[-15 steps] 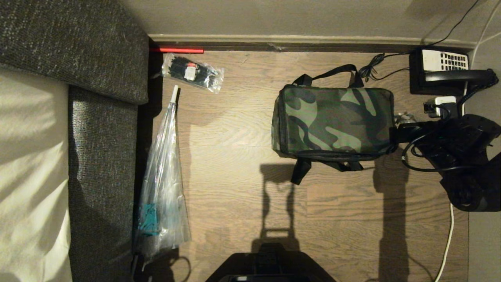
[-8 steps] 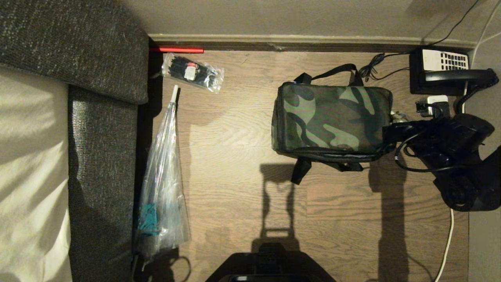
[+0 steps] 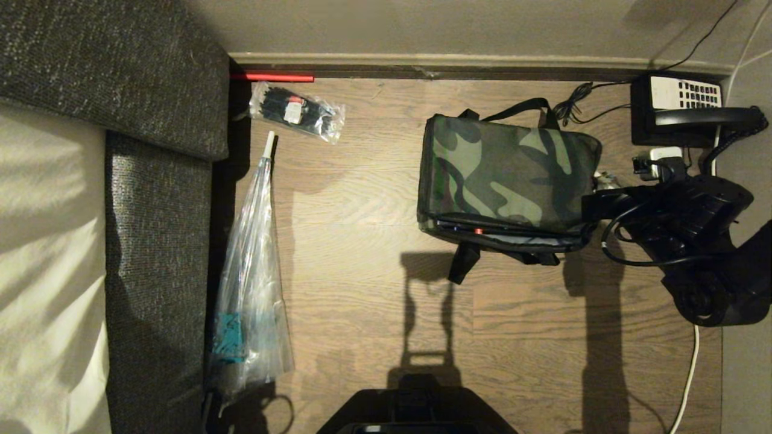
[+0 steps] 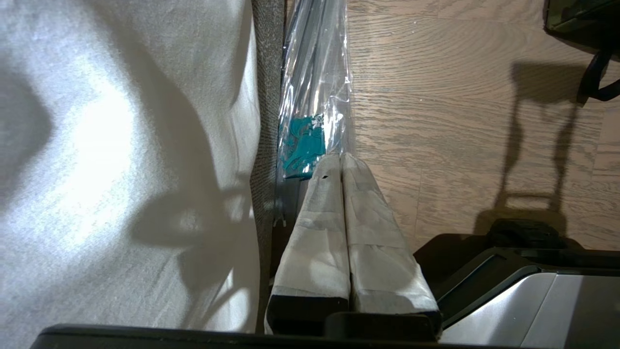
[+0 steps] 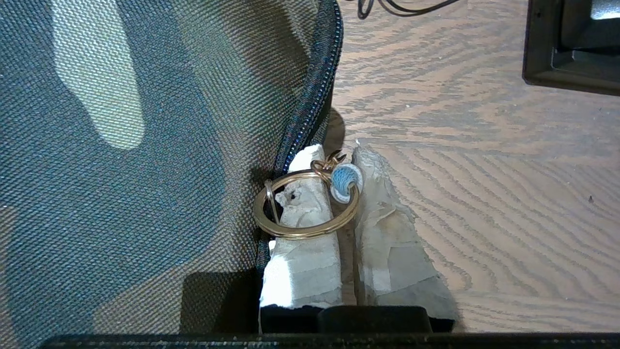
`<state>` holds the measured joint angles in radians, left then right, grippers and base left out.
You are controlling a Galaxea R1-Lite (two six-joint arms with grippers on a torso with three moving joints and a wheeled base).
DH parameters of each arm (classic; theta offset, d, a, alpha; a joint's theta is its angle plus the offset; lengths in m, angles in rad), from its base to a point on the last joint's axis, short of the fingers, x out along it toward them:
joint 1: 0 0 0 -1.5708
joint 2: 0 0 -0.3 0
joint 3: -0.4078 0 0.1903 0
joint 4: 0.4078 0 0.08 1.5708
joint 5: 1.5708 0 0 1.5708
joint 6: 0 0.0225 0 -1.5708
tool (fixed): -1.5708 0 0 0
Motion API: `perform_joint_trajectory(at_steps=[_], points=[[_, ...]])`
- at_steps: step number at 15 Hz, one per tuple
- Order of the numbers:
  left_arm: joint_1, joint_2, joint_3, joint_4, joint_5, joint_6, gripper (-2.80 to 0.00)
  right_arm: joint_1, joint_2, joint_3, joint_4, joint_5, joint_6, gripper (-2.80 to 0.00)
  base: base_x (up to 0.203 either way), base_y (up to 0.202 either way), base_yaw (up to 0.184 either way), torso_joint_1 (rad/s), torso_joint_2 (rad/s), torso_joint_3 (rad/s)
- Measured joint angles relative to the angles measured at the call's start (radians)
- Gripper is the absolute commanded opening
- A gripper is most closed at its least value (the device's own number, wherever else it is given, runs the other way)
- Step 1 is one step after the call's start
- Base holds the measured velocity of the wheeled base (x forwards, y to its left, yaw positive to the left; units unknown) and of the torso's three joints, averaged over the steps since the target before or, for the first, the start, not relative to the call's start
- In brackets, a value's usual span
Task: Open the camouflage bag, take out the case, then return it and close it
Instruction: Open the top of the storage box
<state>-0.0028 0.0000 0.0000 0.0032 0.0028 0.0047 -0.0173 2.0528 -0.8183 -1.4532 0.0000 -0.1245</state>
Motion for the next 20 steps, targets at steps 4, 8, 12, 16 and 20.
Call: perform_joint_trajectory(at_steps=[4, 8, 12, 16, 20], points=[[0.000, 0.000, 0.000, 0.000, 0.000, 0.000, -2.80, -0.036, 0.000, 0.002, 0.007, 0.001, -0.001, -2.80, 0.000, 0.000, 0.000, 0.000, 0.00, 0.000], [0.000, 0.000, 0.000, 0.000, 0.000, 0.000, -2.80, -0.071, -0.001, 0.006, 0.009, 0.003, -0.001, -2.80, 0.000, 0.000, 0.000, 0.000, 0.00, 0.000], [-0.001, 0.000, 0.000, 0.000, 0.000, 0.000, -2.80, -0.082, -0.001, -0.004, 0.009, 0.005, 0.004, -2.80, 0.000, 0.000, 0.000, 0.000, 0.00, 0.000], [0.000, 0.000, 0.000, 0.000, 0.000, 0.000, -2.80, -0.083, -0.001, -0.022, 0.006, 0.007, 0.017, -2.80, 0.000, 0.000, 0.000, 0.000, 0.00, 0.000], [-0.001, 0.000, 0.000, 0.000, 0.000, 0.000, -2.80, -0.082, 0.001, -0.040, 0.003, 0.007, 0.021, -2.80, 0.000, 0.000, 0.000, 0.000, 0.00, 0.000]])
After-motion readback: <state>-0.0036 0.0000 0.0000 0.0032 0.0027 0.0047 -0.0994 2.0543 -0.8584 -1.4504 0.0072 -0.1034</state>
